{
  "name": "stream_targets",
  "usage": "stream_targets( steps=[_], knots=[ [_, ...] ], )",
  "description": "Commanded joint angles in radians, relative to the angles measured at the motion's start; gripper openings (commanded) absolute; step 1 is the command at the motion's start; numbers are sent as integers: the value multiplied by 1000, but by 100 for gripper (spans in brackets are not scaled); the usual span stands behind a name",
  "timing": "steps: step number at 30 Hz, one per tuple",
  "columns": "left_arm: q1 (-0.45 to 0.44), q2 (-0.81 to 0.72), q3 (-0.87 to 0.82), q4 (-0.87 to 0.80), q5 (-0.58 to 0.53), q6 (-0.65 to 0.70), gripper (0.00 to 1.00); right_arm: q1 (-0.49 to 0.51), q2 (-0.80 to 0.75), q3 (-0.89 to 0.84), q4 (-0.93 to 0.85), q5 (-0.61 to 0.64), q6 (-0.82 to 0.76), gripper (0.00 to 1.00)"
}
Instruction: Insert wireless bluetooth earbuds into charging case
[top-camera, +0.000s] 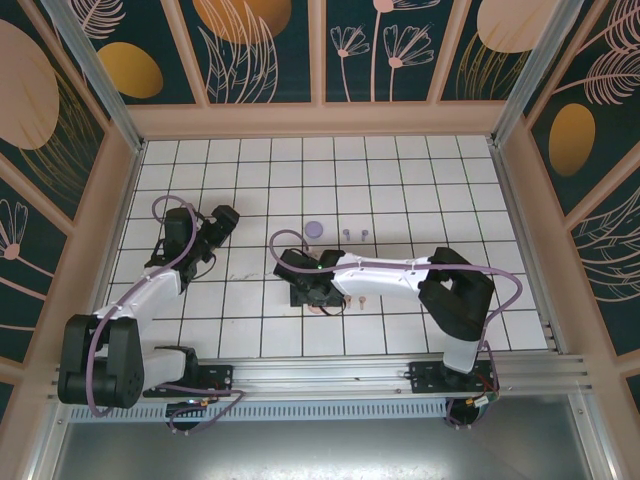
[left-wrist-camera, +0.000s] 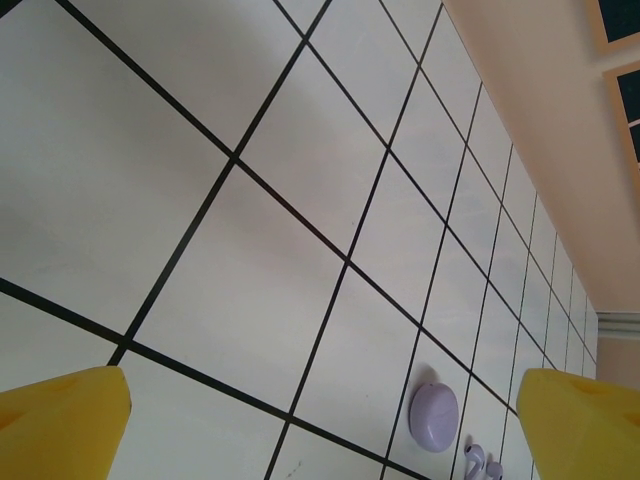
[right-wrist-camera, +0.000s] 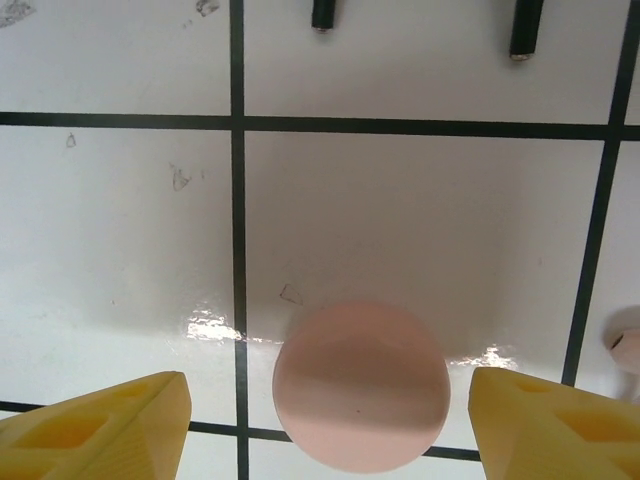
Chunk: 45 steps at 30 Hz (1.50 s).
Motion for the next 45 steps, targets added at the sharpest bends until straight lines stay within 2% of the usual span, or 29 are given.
stream_targets(
  steps=[1,12,32,39,45],
  knots=[
    [-6,11,35,27,12,20,99,4,-5,-10,-29,23,91,74],
    [-8,34,49,39,25,23,99,2,30,-24,-20,-5,118,74],
    [-8,40,44,48,28,28,99,-3,112,-11,15,-17,108,64],
    [-8,52,59,26,57,3,99,-4,109,-13,29,-14,99,55],
    [-9,49,63,17,115,-32,98,-2,61,-13,51,4,76,36]
  ],
)
